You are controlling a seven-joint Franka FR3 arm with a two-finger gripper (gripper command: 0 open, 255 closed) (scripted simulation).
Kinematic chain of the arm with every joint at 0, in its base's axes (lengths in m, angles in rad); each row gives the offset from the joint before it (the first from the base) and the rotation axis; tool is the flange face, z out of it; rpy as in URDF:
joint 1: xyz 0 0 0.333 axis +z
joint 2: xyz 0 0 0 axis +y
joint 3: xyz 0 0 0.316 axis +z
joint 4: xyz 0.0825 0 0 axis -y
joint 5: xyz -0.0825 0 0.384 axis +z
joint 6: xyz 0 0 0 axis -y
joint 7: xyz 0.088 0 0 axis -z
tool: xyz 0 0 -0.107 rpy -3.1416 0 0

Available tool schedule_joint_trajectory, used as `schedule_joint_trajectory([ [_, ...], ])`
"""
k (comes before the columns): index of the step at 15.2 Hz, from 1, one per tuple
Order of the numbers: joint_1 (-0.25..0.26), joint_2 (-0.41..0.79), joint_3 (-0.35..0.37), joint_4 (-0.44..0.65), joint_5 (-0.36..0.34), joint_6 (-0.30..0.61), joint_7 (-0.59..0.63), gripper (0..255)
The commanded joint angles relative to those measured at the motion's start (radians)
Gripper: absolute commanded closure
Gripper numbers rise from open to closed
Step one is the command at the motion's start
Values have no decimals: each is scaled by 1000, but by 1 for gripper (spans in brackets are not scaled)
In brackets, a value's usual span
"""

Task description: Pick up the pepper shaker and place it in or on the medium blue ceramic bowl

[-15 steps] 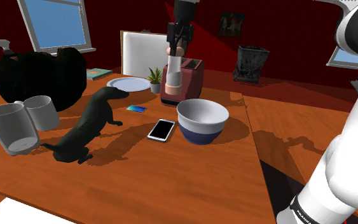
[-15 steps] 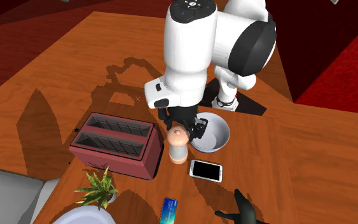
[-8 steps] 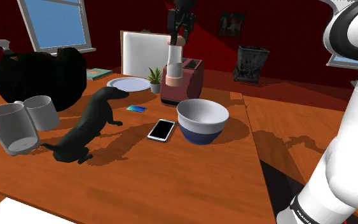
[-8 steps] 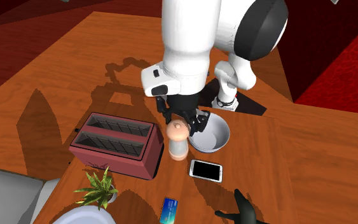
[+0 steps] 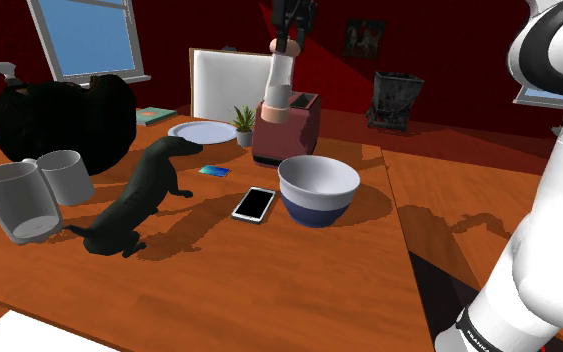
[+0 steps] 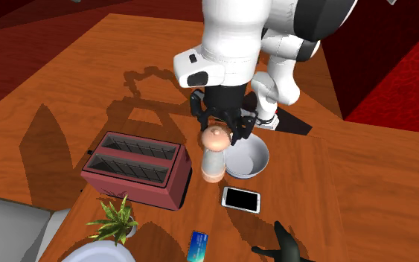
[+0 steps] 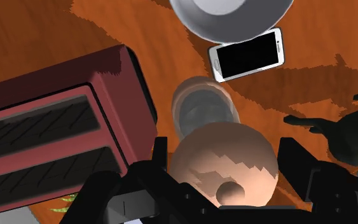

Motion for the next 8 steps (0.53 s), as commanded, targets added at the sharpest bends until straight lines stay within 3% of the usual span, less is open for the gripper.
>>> schedule_joint_trajectory([
  [1, -2, -77, 2, -75, 11, -1, 5, 255],
  [8, 5, -297, 8, -235, 43, -58, 31, 255],
])
